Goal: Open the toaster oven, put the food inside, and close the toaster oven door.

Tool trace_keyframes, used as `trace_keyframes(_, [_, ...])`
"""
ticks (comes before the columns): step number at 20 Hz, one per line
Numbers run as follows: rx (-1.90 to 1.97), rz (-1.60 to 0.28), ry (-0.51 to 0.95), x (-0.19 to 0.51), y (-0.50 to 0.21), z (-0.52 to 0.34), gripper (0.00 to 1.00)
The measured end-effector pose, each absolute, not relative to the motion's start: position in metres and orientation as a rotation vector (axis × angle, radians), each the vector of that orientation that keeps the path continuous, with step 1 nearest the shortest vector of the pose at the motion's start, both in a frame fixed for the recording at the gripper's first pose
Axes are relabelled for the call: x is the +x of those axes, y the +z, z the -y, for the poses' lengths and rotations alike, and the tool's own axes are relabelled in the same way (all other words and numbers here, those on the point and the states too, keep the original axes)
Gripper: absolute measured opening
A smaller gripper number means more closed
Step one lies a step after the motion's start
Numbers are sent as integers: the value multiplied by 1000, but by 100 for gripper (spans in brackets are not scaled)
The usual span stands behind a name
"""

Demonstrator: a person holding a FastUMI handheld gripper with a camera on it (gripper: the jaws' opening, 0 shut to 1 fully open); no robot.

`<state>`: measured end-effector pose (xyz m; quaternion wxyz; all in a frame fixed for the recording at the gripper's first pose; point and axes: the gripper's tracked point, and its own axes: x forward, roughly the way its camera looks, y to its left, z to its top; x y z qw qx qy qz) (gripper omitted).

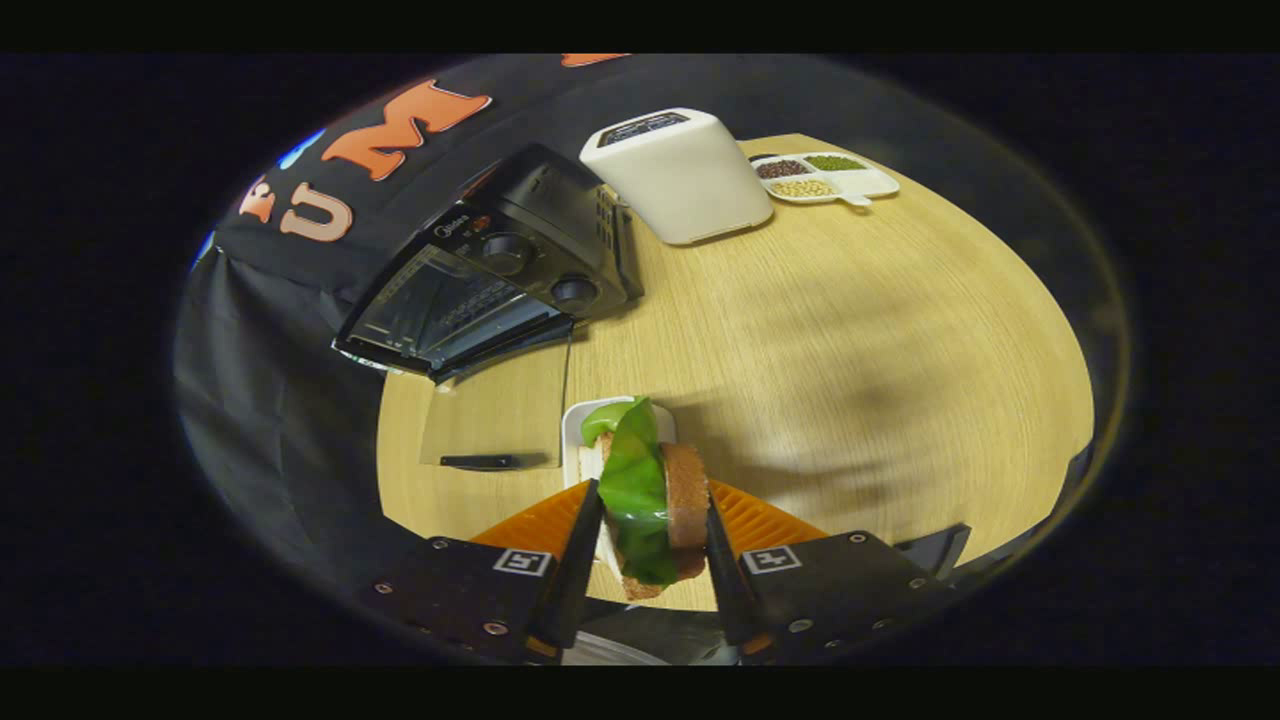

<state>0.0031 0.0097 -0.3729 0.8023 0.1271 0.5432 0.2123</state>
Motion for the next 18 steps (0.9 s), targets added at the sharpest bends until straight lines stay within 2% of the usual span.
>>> trace_keyframes(1, [285,-1158,467,4,-368,-13,50])
trace_keyframes(2, [277,-1150,464,6,-367,-15,39])
trace_keyframes(4, [244,-1133,466,4,-360,-15,32])
trace_keyframes(9, [267,-1039,480,1,-316,-26,30])
trace_keyframes(18, [593,-826,430,7,-256,-77,30])
